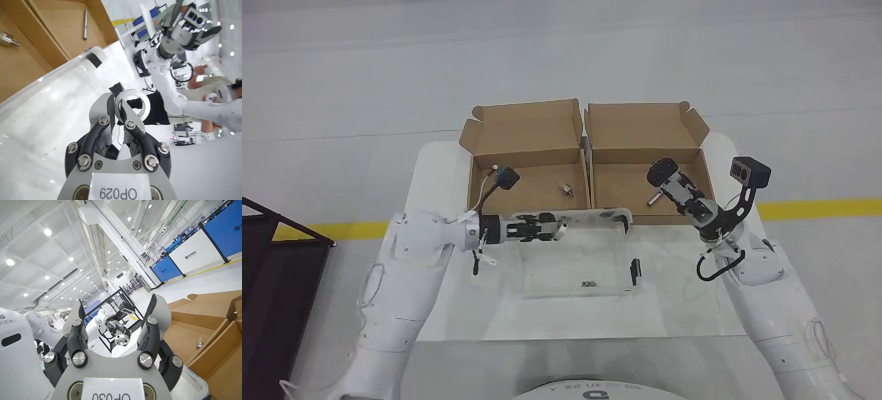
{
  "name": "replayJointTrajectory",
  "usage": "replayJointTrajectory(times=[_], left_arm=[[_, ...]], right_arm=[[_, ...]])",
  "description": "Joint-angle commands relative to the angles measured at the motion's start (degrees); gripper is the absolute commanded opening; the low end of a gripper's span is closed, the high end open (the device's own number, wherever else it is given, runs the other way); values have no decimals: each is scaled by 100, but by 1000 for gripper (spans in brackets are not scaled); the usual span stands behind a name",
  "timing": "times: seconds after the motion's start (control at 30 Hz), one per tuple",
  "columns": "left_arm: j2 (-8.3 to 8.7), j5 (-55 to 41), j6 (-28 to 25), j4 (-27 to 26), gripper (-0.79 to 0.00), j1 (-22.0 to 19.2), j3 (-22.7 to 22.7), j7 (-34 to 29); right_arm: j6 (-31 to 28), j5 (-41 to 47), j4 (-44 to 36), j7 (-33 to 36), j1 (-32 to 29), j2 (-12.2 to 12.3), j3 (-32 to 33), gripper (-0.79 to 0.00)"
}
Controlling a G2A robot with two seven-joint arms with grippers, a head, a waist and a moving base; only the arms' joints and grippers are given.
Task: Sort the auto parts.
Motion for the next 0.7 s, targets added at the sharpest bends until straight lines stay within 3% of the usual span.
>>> replayJointTrajectory(times=[0.0,0.2,0.33,0.53,0.57,0.67], left_arm=[[8,-494,60,173,-785,-68,-3,-137],[24,-1390,103,516,-785,-239,60,-394],[54,-1024,-43,484,-785,-320,72,-348],[60,-848,-73,441,-785,-286,97,-208],[61,-835,-25,432,-785,-214,145,-128],[57,-2074,603,753,-785,-255,146,-643]], right_arm=[[0,0,0,0,0,0,0,-231],[0,0,0,0,0,0,0,-283],[0,0,0,0,0,0,0,-299],[0,0,0,0,0,0,0,-394],[0,0,0,0,0,0,0,-397],[0,0,0,0,0,0,0,-400]])
